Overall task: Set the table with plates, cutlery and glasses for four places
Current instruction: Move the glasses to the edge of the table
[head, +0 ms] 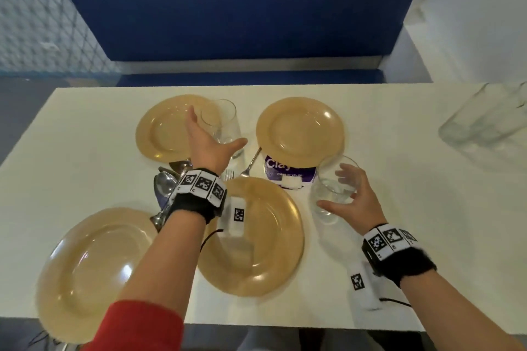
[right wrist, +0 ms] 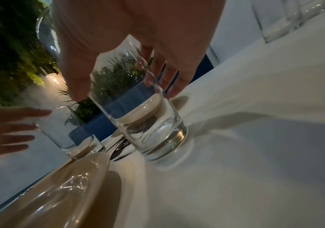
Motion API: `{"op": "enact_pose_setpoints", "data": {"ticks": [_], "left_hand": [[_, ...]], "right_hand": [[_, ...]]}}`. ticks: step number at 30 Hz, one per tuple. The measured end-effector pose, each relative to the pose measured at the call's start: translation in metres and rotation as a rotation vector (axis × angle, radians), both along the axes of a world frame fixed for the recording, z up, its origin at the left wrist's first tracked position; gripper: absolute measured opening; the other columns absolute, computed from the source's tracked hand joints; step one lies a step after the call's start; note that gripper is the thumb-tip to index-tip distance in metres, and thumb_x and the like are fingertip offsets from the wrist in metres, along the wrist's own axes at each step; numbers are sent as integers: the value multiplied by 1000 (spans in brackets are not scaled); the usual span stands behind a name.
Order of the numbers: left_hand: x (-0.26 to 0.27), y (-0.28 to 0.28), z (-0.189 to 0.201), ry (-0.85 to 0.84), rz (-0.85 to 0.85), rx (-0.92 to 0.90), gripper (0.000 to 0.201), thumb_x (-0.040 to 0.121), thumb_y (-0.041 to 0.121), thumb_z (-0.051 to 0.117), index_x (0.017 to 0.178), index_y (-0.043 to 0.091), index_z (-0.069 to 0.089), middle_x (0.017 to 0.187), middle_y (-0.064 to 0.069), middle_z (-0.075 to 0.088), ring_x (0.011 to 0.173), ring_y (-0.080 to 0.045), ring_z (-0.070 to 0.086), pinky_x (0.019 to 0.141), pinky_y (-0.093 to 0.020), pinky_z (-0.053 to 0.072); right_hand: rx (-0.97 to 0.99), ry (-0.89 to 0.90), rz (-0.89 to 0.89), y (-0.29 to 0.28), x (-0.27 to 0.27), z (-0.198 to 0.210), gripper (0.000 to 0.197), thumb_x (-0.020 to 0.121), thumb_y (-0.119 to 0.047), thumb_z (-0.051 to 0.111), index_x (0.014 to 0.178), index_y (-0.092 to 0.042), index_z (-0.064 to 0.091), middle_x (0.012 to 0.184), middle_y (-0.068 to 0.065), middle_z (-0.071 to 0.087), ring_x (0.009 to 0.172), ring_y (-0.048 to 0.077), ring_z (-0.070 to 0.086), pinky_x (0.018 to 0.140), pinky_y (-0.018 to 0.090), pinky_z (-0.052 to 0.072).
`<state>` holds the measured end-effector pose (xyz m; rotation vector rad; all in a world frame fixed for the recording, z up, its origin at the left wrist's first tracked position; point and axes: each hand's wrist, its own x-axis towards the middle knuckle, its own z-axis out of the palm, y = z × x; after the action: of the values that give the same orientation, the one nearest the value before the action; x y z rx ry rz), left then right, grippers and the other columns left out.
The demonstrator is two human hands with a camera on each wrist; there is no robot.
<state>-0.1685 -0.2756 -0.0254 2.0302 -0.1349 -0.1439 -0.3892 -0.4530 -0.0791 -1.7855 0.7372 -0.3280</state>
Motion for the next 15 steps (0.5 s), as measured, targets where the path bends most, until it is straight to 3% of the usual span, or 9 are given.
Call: {"op": "enact_pose_setpoints", "data": {"ticks": [4, 10, 15], "left_hand": [[19, -7, -30, 7, -30, -29, 114, 63, 18, 87, 148, 24, 11, 154, -3, 24, 142, -19, 26, 117, -40, 27], [35, -12, -50, 42, -43, 8, 96, 69, 25, 82, 145, 15, 22, 146, -5, 38, 134, -24, 39, 112, -39, 35], [37, -13, -45, -6, 3, 2, 87, 69, 29, 81, 139, 16, 32, 137, -3, 46, 126, -22, 47, 105, -38, 41]], "right_hand": [[-50, 8, -92, 11, 4, -4, 81, 57, -10, 88, 125, -18, 47, 117, -5, 55, 108, 14, 52, 91, 25, 38], [-51, 12, -155, 20, 5, -1, 77, 57, -9, 88, 121, -22, 48, 115, -5, 56, 106, 13, 53, 94, 28, 43], [-33, 17, -151, 19, 6, 2, 74, 57, -9, 88, 119, -23, 48, 114, -5, 57, 107, 11, 54, 91, 22, 39]]}}
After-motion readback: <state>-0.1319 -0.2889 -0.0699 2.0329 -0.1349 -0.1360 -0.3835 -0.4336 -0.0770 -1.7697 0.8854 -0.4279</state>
